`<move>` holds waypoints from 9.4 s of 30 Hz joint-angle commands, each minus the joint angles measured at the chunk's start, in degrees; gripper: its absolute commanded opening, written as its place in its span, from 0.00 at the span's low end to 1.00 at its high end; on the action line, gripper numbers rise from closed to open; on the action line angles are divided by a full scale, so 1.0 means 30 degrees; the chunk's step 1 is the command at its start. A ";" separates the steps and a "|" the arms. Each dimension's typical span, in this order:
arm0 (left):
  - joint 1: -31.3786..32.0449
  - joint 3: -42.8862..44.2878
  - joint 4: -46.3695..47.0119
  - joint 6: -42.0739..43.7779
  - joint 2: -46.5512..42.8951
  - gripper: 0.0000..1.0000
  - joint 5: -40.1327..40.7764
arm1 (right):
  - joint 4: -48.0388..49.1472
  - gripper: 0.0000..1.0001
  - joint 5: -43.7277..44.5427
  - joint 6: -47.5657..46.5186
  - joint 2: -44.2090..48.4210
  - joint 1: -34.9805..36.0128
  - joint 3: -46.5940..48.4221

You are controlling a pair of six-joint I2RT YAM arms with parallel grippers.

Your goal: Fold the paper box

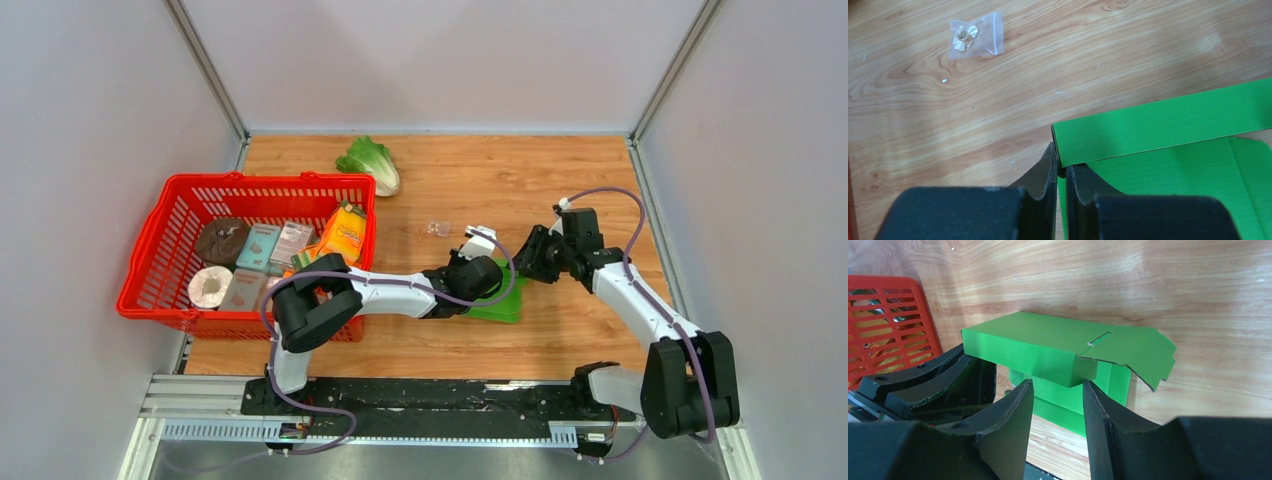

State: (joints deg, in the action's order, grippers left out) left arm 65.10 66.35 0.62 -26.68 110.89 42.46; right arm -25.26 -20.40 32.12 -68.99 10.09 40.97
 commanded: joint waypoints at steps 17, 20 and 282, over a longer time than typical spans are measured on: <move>-0.0108 -0.0758 -0.1585 0.0337 -0.0870 0.00 -0.0471 | 0.6367 0.04 -0.2339 0.3884 -0.0498 -0.0989 -0.2407; -0.0079 -0.0816 -0.1555 0.0075 -0.0812 0.00 -0.0558 | 0.6310 0.00 -0.1990 0.3388 -0.0616 -0.0989 -0.2495; -0.0284 -0.2047 -0.1467 -0.0190 -0.1485 0.00 -0.0676 | 1.0088 0.12 1.3919 -0.3735 -0.1934 0.9206 -0.3373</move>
State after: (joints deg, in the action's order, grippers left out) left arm 63.96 61.54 -0.27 -29.21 107.09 43.53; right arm 0.58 18.48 19.79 -74.35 36.53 31.16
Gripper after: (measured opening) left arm 0.111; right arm 0.226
